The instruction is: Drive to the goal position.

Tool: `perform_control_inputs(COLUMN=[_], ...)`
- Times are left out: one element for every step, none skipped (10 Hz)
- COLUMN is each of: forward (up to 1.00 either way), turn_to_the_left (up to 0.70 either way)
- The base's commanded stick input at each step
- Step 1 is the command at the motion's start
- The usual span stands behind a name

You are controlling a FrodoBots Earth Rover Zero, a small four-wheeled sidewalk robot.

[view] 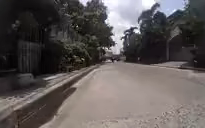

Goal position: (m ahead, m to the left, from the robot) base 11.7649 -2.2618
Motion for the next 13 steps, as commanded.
perform_control_inputs(forward=[1.0,1.0,1.0,1.0,1.0,1.0,1.0,1.0,1.0,1.0,1.0,1.0,1.0], turn_to_the_left=[0.0,0.0,0.0,0.0,0.0,-0.02,-0.18,-0.37,-0.39,-0.39,-0.36,-0.25,-0.06])
